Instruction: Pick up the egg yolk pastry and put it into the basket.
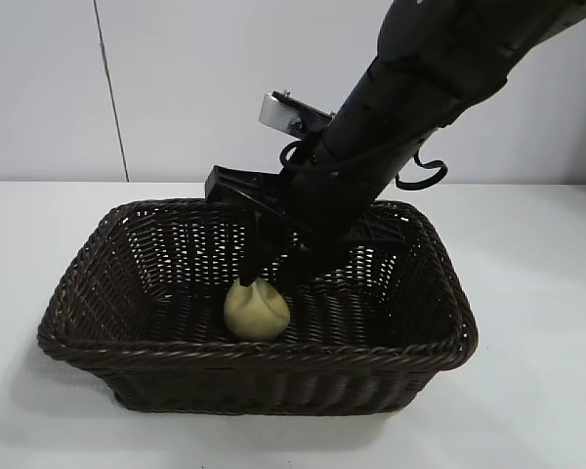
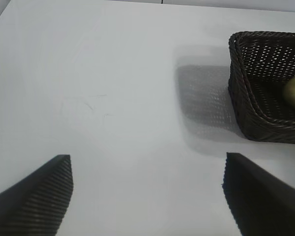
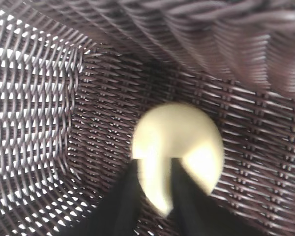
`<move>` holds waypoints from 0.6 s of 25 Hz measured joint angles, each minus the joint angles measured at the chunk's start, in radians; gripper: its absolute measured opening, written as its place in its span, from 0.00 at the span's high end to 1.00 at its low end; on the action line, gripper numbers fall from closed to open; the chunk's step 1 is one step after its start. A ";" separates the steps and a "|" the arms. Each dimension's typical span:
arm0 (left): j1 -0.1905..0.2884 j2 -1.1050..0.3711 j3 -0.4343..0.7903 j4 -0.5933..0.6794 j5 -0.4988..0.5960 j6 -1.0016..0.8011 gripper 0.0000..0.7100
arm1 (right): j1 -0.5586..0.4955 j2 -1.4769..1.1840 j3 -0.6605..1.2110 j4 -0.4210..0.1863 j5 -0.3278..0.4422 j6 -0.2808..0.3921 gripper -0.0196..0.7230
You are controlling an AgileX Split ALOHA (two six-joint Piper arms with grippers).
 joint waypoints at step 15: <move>0.000 0.000 0.000 0.000 0.000 0.000 0.15 | -0.013 -0.062 -0.344 -0.422 0.421 0.253 0.26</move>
